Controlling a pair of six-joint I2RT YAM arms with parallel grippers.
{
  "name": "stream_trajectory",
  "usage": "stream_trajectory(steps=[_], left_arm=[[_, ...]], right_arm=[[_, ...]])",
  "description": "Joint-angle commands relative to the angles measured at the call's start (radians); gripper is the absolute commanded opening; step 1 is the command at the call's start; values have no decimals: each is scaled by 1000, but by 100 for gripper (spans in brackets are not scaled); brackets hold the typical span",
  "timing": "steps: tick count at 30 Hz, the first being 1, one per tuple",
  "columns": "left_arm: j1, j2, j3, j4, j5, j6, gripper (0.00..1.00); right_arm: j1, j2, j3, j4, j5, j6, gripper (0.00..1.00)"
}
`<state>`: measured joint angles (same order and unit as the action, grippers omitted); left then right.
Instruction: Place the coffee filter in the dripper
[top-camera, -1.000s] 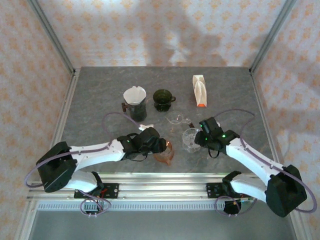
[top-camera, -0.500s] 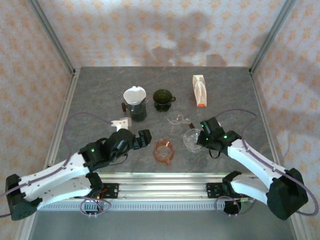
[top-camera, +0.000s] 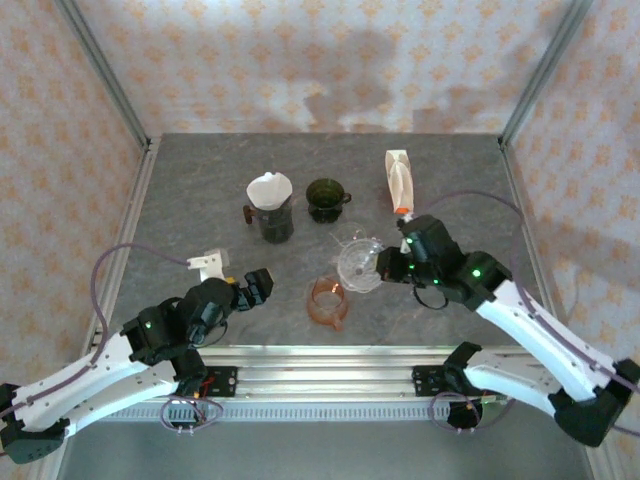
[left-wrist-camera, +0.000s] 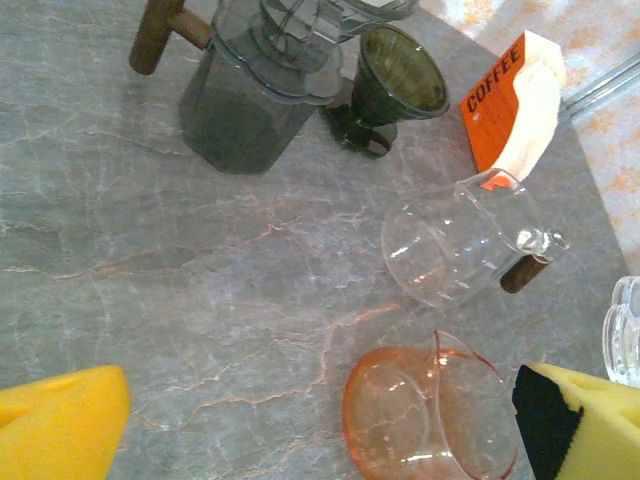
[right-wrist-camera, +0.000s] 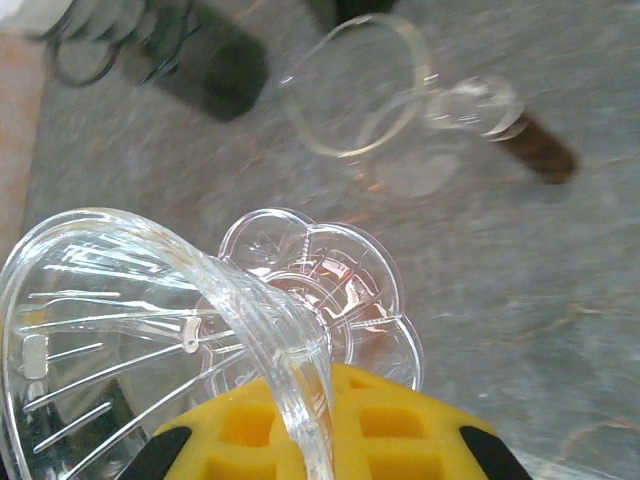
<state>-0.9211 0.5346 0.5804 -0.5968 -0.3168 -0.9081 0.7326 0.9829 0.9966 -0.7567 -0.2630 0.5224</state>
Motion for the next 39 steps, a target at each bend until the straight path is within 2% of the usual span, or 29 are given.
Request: stream_trajectory(steps=[1,11,16,39], left_arm=[[2,7,1,-54,-57,-1,100],[1,-21,-16,-75,-74,-16,100],[2,-19,-19,-72,-79,-18,100],[4,-41,-30,-94,-93,-31,100]], right_arm=[[40,91,36,42,-59,-8,0],[81,195,42,119,-121,7,0],[98,256,51,114,-102,4,0],[103,279,4,122,-76,22,0]])
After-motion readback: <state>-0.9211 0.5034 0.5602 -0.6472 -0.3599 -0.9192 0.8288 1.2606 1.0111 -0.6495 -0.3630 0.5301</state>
